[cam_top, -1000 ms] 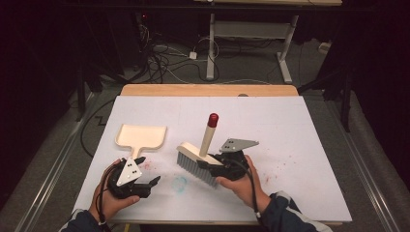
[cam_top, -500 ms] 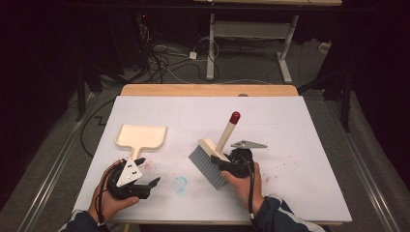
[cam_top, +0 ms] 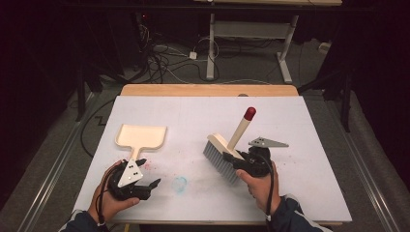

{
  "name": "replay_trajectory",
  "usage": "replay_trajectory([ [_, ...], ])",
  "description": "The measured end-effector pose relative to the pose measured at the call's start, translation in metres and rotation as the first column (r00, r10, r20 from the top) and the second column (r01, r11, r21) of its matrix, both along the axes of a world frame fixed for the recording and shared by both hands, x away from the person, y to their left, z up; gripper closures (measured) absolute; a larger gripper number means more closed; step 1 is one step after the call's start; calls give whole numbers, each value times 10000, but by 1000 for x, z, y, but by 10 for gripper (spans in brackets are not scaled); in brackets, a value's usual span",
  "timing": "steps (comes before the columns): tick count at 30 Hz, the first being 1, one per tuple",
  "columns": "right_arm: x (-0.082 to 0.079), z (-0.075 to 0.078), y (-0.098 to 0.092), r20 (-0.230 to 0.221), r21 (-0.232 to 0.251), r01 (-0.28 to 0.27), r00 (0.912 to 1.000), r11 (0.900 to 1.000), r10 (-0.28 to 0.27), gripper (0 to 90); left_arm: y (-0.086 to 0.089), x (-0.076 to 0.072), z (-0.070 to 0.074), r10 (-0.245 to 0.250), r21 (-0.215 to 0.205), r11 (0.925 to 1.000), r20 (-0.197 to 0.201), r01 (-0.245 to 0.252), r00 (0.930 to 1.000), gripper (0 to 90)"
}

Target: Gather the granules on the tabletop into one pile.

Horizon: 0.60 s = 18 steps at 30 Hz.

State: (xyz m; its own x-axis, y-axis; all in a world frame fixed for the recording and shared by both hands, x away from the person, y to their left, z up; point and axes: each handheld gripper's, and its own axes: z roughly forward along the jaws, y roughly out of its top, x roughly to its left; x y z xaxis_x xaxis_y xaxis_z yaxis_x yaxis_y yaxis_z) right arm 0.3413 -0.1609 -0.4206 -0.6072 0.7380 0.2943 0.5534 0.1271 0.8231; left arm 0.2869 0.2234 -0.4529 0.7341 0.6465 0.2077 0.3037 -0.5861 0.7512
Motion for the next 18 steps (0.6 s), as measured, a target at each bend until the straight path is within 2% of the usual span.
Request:
replay_trajectory([
  [1,0,0,0,0,0,0,10000,10000,0,673,0,0,0,3,-10,10000,10,-3,10000,201],
  [3,-3,8,-5,451,-160,-34,9990,9999,41,674,1,0,1,22,-9,10000,42,-22,10000,201],
  [5,-6,14,-10,891,-597,30,9960,9982,23,674,1,0,1,24,6,10000,50,-24,10000,201],
  [6,-8,16,-14,1436,-1237,342,9895,9917,-162,673,1,0,1,17,28,10000,58,-17,10000,201],
  [7,-8,16,-14,1436,-1237,342,9895,9917,-162,673,0,0,1,8,42,10000,69,-9,10000,201],
  [8,-5,16,-19,1818,-1726,718,9825,9824,-398,673,0,-1,1,1,46,10000,81,-1,10000,201],
  [9,-5,16,-19,1818,-1726,718,9825,9824,-398,673,0,-1,1,-6,62,10000,90,5,10000,201],
  [11,1,14,-22,2121,-2266,917,9763,9697,-427,673,-1,0,1,-21,121,9999,103,19,9999,201],
  [12,3,12,-23,2124,-2421,1010,9760,9650,-488,674,-1,0,1,-12,114,9999,109,11,9999,201],
  [15,18,4,-26,2492,-3044,651,9684,9503,135,673,-2,1,0,-7,140,9999,73,6,10000,201],
  [17,31,0,-26,2780,-3425,193,9571,9393,817,673,-2,1,0,-1,190,9998,61,0,10000,201],
  [18,37,-2,-26,2826,-3451,-84,9526,9385,1125,673,-2,1,-1,-14,191,9998,55,13,10000,201],
])
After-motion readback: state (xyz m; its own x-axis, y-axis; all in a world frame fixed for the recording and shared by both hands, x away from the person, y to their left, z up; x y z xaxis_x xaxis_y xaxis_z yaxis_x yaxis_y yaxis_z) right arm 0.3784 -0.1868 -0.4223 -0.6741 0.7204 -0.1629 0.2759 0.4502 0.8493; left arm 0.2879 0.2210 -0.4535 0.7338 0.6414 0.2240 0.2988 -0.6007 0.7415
